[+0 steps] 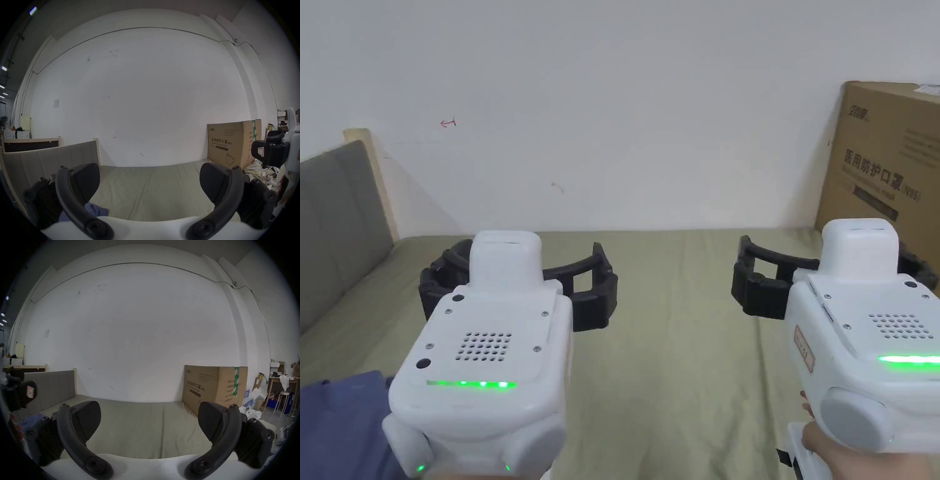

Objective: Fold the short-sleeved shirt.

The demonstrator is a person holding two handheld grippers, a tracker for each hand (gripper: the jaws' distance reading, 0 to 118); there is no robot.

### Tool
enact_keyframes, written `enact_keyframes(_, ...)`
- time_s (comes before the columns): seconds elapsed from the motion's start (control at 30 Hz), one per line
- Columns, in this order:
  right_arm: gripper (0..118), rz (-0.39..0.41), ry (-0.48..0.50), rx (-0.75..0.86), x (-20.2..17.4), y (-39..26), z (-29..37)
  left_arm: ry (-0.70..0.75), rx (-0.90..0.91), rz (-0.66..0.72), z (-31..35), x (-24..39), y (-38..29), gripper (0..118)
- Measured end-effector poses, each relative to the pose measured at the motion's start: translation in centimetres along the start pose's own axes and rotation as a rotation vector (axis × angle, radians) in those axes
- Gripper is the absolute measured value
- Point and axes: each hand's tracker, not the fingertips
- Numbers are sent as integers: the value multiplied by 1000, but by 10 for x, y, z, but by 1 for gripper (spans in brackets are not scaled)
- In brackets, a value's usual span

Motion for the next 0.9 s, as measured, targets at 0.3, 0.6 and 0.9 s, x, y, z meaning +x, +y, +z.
enact_keyframes(0.3, 118, 9, 6, 18, 0, 1, 0, -26, -4, 17, -2, -3, 4, 118)
enact_keyframes(0.6, 118, 10, 40, 33, -6, 0, 3, -22, -12, 32, -2, -3, 6, 118)
enact_keyframes(0.9, 118, -75, 24, -27, 0, -4, 0, 3, -31, 28, -2, -3, 3, 118)
